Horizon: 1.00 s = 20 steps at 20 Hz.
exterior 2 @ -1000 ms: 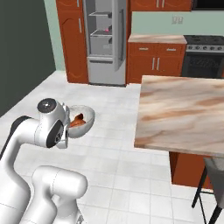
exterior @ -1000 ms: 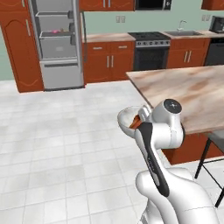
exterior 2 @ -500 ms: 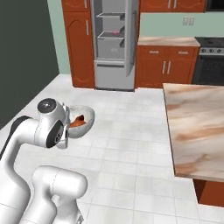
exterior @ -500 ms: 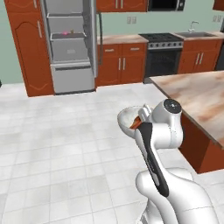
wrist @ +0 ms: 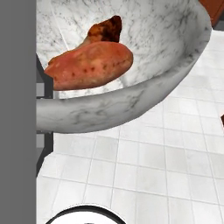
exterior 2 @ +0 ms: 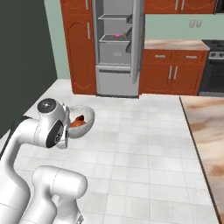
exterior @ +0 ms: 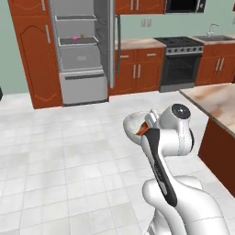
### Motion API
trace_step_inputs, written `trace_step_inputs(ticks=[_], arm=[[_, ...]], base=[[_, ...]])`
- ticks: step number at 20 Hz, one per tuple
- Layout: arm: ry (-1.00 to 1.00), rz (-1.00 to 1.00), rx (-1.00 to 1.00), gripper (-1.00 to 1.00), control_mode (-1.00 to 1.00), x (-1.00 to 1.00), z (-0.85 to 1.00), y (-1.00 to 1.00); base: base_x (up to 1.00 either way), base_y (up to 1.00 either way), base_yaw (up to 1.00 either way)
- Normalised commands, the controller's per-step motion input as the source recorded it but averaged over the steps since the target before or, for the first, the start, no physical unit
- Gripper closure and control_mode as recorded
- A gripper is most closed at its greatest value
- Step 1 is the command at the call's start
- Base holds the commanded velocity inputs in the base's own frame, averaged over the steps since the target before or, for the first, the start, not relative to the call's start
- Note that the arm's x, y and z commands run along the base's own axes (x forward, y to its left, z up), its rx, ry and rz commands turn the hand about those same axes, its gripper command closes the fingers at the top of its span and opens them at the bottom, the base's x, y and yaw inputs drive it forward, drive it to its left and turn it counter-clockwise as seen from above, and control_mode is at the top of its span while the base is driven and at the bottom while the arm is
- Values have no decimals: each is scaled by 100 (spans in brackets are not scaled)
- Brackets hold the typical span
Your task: Pick the chicken drumstick and sweet potato from their plates and place them in the bowl. Then put the bowl in the fridge.
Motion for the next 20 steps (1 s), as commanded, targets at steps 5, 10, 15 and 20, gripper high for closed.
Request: trace_step_inputs(ticks=[5,10,15,20], arm=[[0,0,0,100,100,0,0,0],[0,0,0,100,100,0,0,0],[0,0,0,100,100,0,0,0],[0,0,0,100,100,0,0,0]], base=[[82,56,-7],[84,53,-6],[84,51,-7],[85,48,-7]])
